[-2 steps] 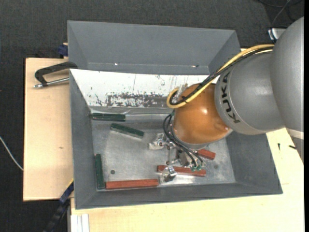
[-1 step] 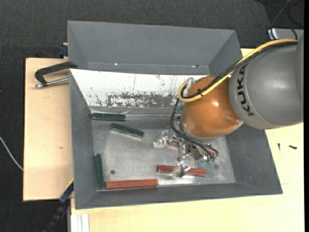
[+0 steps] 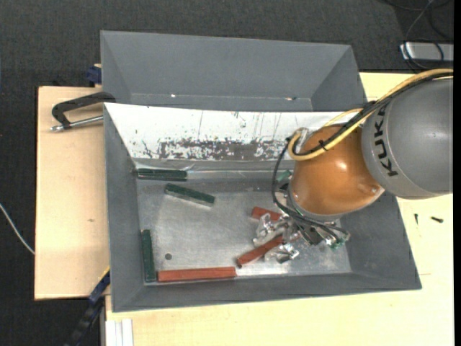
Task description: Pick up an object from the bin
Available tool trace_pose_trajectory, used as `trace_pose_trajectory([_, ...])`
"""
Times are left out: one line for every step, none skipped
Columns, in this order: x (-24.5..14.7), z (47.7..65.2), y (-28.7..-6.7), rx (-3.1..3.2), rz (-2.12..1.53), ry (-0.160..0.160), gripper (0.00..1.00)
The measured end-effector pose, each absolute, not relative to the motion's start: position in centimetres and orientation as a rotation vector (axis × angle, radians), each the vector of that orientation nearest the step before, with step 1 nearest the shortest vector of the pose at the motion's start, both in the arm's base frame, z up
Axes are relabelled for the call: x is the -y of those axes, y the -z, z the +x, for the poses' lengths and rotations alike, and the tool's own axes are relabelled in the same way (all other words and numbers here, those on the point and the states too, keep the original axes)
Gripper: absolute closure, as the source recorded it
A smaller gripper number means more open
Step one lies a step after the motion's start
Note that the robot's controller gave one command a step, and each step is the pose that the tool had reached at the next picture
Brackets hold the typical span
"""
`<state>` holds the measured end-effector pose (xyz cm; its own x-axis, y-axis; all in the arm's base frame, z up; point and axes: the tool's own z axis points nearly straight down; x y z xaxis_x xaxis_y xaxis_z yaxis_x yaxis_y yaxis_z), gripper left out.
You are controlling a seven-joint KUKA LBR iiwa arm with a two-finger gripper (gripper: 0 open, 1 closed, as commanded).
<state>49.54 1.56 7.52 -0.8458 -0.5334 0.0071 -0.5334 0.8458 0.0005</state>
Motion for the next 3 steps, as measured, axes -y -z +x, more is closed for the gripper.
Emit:
trace_pose_trajectory([-1.6,49.5,-7.5,3.012,0.87,-0.002,1.0])
trace_pose_trajectory([-2.5,49.3,-18.8,3.002,0.943,0.002,1.0])
trace_pose_trajectory([-2.5,49.3,-18.8,3.001,0.943,0.002,1.0])
